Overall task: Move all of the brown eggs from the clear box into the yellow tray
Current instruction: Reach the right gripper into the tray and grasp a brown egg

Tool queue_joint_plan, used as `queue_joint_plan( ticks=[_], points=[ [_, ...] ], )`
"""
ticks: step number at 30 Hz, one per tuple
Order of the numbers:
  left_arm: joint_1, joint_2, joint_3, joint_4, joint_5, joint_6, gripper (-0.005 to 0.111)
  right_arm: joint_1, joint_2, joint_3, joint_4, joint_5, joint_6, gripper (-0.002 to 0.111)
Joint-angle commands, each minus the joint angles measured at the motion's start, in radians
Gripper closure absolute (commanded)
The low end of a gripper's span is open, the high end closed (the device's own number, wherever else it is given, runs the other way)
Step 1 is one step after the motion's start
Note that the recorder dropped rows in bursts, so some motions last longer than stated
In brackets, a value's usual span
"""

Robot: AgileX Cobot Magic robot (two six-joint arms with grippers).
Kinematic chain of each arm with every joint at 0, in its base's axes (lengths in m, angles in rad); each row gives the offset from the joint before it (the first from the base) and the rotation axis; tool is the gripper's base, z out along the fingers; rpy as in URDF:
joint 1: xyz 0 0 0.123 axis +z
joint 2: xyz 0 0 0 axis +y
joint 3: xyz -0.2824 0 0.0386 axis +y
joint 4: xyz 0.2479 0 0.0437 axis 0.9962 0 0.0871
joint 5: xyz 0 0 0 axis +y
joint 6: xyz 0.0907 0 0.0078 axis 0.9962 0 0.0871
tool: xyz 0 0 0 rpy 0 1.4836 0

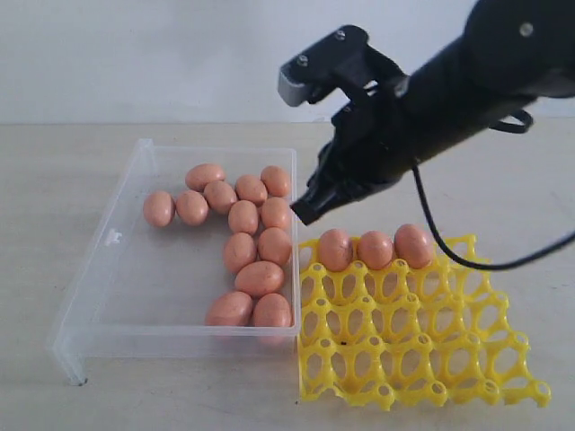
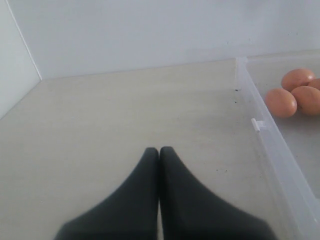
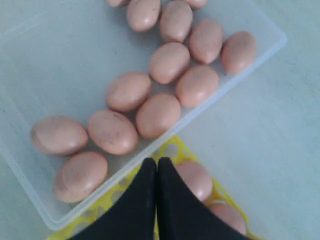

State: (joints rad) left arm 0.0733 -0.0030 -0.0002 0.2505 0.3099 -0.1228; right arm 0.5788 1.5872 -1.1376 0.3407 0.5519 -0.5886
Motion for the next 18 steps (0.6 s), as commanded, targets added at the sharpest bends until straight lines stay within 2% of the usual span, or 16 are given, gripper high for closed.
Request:
queue_joint_plan(
  ticks=[1, 4, 6, 10, 12, 16, 18],
  points=[
    [-0.005, 0.003, 0.0, 0.002, -0.004, -0.004, 0.111, 0.002, 0.19, -0.262, 0.049, 0.316, -0.077, 0.109],
    [-0.005, 0.003, 0.0, 0.002, -0.004, -0.004, 0.111, 0.014, 0.322, -0.477, 0.046, 0.551, -0.162, 0.109],
    [-0.005, 0.003, 0.0, 0.002, -0.004, -0.004, 0.111, 0.03, 0.379, -0.575, 0.046, 0.641, -0.162, 0.109],
    [-0.005, 0.003, 0.0, 0.002, -0.004, -0.004, 0.111, 0.08, 0.477, -0.668, 0.017, 0.669, -0.183, 0.107],
    [-0.005, 0.003, 0.0, 0.002, -0.004, -0.004, 0.111, 0.111, 0.497, -0.668, -0.01, 0.669, -0.206, 0.099],
    [-0.005, 0.003, 0.0, 0.002, -0.004, -0.004, 0.111, 0.191, 0.533, -0.668, -0.204, 0.669, -0.279, 0.074],
    [-0.005, 0.003, 0.0, 0.002, -0.004, -0.004, 0.111, 0.215, 0.551, -0.668, -0.3, 0.669, -0.296, 0.066]
  ],
)
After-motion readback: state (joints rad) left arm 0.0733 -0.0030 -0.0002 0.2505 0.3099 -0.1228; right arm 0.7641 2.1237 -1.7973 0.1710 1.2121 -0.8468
